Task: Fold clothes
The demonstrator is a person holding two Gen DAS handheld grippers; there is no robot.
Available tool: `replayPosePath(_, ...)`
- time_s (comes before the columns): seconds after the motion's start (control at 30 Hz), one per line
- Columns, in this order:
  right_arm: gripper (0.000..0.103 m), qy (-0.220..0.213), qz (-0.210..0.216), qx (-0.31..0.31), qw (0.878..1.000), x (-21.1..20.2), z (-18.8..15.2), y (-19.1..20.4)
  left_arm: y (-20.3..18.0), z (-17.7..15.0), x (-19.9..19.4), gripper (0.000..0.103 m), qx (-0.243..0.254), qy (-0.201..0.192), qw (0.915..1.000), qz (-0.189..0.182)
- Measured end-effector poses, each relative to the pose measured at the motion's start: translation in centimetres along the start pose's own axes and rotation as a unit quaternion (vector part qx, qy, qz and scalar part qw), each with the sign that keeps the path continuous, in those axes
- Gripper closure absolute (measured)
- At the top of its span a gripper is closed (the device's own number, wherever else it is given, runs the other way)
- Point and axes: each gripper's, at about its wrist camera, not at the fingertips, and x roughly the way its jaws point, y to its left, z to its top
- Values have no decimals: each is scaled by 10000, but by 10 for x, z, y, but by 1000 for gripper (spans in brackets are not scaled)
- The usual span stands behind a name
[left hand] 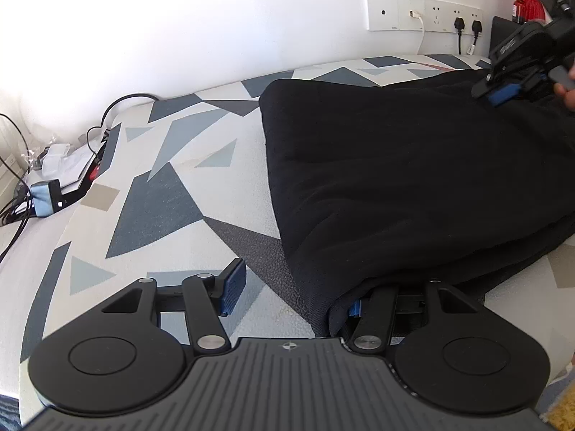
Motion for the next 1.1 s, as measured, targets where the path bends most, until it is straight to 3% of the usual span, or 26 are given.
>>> replayPosePath(0.3,57,673,342,63,9971,-11,-27,-28,0,1,1,47,68,3,10000,-37)
replayPosePath(0.4,50,561,439,113,9974,-6,-28,-24,-2,1,0,47,106,2,9999,7)
replayPosePath(0.43,53,529,424,76,9977,-4,-27,-20,-3,1,0,47,118,2,9999,27)
replayPosePath(0.5,78,600,387,-139,9973,4,-26,-11,-5,1,-1,47,136,1,9999,75)
replayPosePath(0.53,83,640,298,-262,9972,8,-26,-7,-6,1,-1,47,136,-3,9998,107)
replayPosePath(0.67,92,534,180,-662,9962,16,-16,7,-10,0,-2,46,14,3,9996,277)
replayPosePath(0.83,93,440,103,-1046,9935,33,5,22,-20,2,-4,46,-40,24,9989,462)
replayPosePath(1.0,88,531,134,-1222,9910,42,13,19,-21,4,-4,44,-27,60,9988,483)
replayPosePath(1.07,68,499,152,-1033,9933,35,13,12,-20,5,-3,42,-7,88,9989,463)
replayPosePath(1.1,67,490,178,-892,9946,31,13,8,-19,6,-3,42,12,97,9990,445)
